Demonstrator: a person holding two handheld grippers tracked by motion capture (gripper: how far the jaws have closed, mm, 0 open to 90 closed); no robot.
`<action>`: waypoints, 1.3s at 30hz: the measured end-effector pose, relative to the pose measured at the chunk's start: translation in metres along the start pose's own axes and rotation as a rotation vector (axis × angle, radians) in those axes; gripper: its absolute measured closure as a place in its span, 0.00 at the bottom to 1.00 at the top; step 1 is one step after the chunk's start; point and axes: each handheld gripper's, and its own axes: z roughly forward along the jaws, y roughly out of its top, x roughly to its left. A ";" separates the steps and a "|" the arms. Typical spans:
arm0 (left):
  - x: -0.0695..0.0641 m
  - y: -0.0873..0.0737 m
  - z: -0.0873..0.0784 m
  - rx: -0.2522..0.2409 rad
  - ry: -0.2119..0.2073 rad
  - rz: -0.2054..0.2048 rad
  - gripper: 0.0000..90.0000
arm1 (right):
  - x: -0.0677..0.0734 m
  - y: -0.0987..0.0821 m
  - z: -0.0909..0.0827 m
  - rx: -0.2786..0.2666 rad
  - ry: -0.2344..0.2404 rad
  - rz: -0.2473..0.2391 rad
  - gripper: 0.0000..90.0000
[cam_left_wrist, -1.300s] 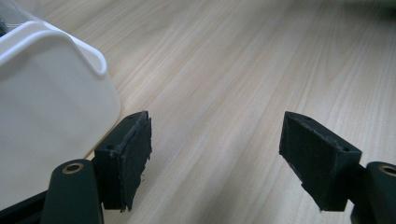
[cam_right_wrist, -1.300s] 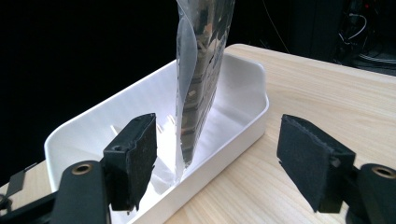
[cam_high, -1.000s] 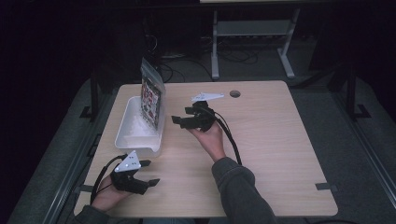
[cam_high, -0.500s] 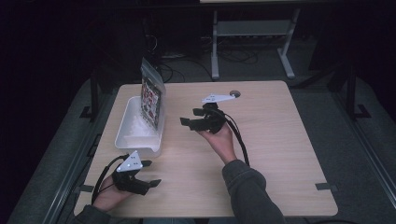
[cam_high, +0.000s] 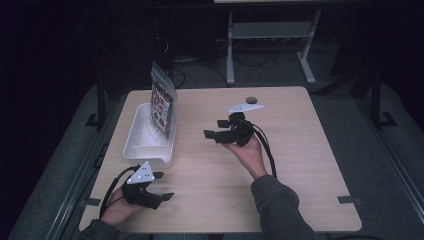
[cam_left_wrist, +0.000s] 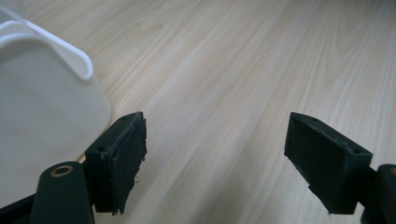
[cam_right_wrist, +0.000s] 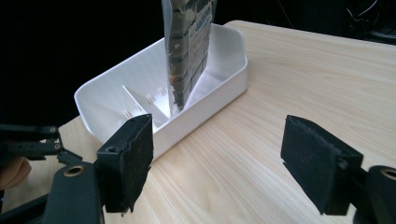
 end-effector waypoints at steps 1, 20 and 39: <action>0.000 0.000 0.000 0.000 0.000 0.003 0.22 | 0.000 -0.001 -0.002 0.002 -0.002 -0.001 0.26; -0.001 0.002 0.002 -0.005 -0.007 0.000 0.23 | -0.008 -0.017 -0.032 0.039 0.003 -0.002 0.26; 0.000 0.002 0.004 -0.001 -0.014 -0.003 0.22 | -0.018 -0.041 -0.068 0.056 -0.010 0.023 0.26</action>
